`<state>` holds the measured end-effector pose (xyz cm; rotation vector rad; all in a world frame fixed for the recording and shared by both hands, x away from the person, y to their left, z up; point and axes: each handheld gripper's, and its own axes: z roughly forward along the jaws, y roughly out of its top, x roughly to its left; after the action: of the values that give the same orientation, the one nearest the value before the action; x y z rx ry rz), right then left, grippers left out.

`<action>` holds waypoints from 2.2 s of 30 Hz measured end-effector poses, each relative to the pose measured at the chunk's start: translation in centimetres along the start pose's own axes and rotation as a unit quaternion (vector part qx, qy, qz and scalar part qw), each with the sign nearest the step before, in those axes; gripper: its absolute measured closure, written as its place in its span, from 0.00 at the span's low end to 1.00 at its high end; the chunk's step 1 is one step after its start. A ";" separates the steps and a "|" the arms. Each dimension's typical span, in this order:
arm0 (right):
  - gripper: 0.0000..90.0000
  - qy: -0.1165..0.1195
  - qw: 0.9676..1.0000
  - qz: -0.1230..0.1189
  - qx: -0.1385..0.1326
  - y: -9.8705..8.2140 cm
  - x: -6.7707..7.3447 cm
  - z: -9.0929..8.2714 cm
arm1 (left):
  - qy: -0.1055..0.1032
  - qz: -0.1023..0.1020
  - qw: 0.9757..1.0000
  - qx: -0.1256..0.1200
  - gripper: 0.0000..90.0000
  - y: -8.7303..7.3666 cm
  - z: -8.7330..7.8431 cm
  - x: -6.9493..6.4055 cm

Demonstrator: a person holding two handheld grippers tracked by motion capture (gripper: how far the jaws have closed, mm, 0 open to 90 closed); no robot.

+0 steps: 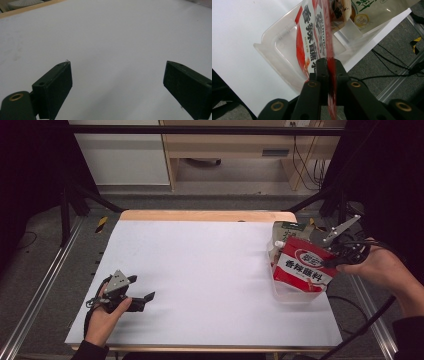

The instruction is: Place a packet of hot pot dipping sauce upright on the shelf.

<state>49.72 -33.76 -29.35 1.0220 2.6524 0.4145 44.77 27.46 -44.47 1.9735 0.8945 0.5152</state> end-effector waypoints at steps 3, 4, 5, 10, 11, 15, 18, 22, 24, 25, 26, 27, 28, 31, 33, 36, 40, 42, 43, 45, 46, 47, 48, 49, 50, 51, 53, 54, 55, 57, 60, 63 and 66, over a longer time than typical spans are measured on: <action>0.85 0.003 1.000 -0.002 0.006 0.1 0.0 0.2 | 0.001 0.001 1.000 0.002 0.09 0.0 0.0 0.0; 0.80 0.003 1.000 -0.003 0.006 0.1 0.0 0.3 | 0.000 0.001 1.000 0.003 0.09 0.0 0.0 0.0; 0.75 0.000 1.000 -0.003 0.007 0.2 0.0 0.3 | 0.000 0.002 1.000 0.003 0.09 0.0 0.0 0.0; 0.46 -0.013 1.000 0.006 -0.001 1.2 0.1 -0.2 | -0.002 0.002 1.000 0.006 0.09 0.0 0.1 -0.1; 0.44 -0.015 1.000 0.006 -0.003 1.4 0.1 -0.3 | -0.003 0.002 1.000 0.006 0.09 0.0 0.2 -0.1; 0.30 -0.020 1.000 0.014 -0.007 2.8 0.2 -1.1 | -0.004 0.003 1.000 0.007 0.09 0.0 0.2 -0.1; 0.24 -0.020 1.000 0.007 -0.009 3.9 0.5 -1.6 | -0.004 0.003 1.000 0.008 0.09 0.0 0.2 -0.1; 0.17 -0.021 1.000 0.003 -0.007 5.7 0.8 -1.8 | -0.005 0.004 1.000 0.009 0.09 0.0 0.2 -0.1; 0.16 -0.023 1.000 -0.002 -0.001 6.5 1.1 -1.6 | -0.005 0.004 1.000 0.010 0.09 0.0 0.3 -0.1; 0.16 -0.024 1.000 -0.005 -0.002 7.0 1.3 -1.6 | -0.005 0.004 1.000 0.010 0.09 -0.1 0.2 -0.2; 0.16 -0.025 1.000 -0.006 -0.006 7.4 1.5 -1.6 | -0.005 0.004 1.000 0.010 0.09 0.0 0.2 -0.2; 0.16 -0.025 1.000 -0.007 -0.011 7.9 1.7 -1.6 | -0.005 0.004 1.000 0.010 0.09 0.0 0.2 -0.1; 0.16 -0.028 0.999 -0.007 -0.015 8.4 2.0 -1.7 | -0.005 0.004 1.000 0.010 0.09 0.0 0.2 -0.1; 0.15 -0.034 0.999 -0.010 -0.025 9.4 2.6 -1.8 | -0.005 0.004 1.000 0.010 0.09 -0.1 0.2 -0.1; 0.15 -0.037 0.998 -0.011 -0.040 10.1 3.1 -1.9 | -0.006 0.004 1.000 0.011 0.09 -0.1 0.2 -0.1; 0.15 -0.045 0.997 -0.008 -0.058 11.0 3.8 -2.3 | -0.006 0.005 1.000 0.011 0.09 -0.1 0.2 -0.1; 0.14 -0.048 0.996 -0.008 -0.075 11.8 4.3 -2.6 | -0.007 0.005 1.000 0.012 0.09 -0.1 0.2 -0.1; 0.14 -0.047 0.996 -0.008 -0.080 12.2 4.5 -2.6 | -0.006 0.004 1.000 0.012 0.09 -0.1 0.2 -0.1; 0.14 -0.048 0.995 -0.008 -0.082 12.4 4.6 -2.5 | -0.007 0.005 1.000 0.012 0.09 0.0 0.2 -0.1; 0.14 -0.049 0.995 -0.004 -0.089 12.7 4.7 -2.5 | -0.007 0.005 1.000 0.013 0.09 -0.1 0.3 -0.1; 0.13 -0.050 0.994 0.003 -0.094 12.8 4.7 -2.5 | -0.008 0.005 1.000 0.013 0.09 -0.1 0.3 -0.2; 0.13 -0.050 0.994 0.010 -0.101 12.9 4.7 -2.5 | -0.009 0.007 1.000 0.015 0.09 -0.1 0.3 -0.2; 0.13 -0.050 0.993 0.017 -0.108 13.1 4.7 -2.4 | -0.008 0.007 1.000 0.015 0.09 -0.1 0.4 -0.2; 0.13 -0.051 0.992 0.023 -0.113 13.2 4.7 -2.4 | -0.008 0.008 1.000 0.015 0.09 0.0 0.4 -0.3; 0.13 -0.056 0.990 0.029 -0.123 13.3 4.8 -2.4 | -0.008 0.008 1.000 0.014 0.09 0.0 0.4 -0.3; 0.13 -0.057 0.989 0.032 -0.131 13.4 4.8 -2.4 | -0.008 0.008 1.000 0.015 0.09 -0.1 0.4 -0.3; 0.12 -0.058 0.986 0.046 -0.152 13.7 4.9 -2.5 | -0.008 0.009 1.000 0.015 0.09 -0.1 0.4 -0.3; 0.12 -0.059 0.984 0.052 -0.163 13.9 5.0 -2.6 | -0.007 0.009 1.000 0.016 0.09 -0.1 0.4 -0.3; 0.12 -0.063 0.980 0.058 -0.178 14.1 5.2 -2.6 | -0.008 0.009 1.000 0.016 0.09 -0.1 0.4 -0.3; 0.11 -0.068 0.977 0.064 -0.194 14.4 5.6 -2.6 | -0.008 0.009 1.000 0.016 0.09 -0.1 0.4 -0.3; 0.11 -0.071 0.972 0.068 -0.216 15.1 6.5 -2.6 | -0.008 0.009 1.000 0.016 0.09 -0.1 0.4 -0.3; 0.11 -0.068 0.969 0.060 -0.229 15.8 7.4 -2.4 | -0.007 0.009 1.000 0.015 0.09 -0.1 0.3 -0.2; 0.11 -0.068 0.968 0.056 -0.234 16.4 8.2 -2.1 | -0.007 0.008 1.000 0.014 0.09 -0.1 0.2 -0.2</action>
<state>53.12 -16.88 -22.76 1.0013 2.2243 0.9067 44.76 27.21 -44.66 2.0095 0.8820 0.5002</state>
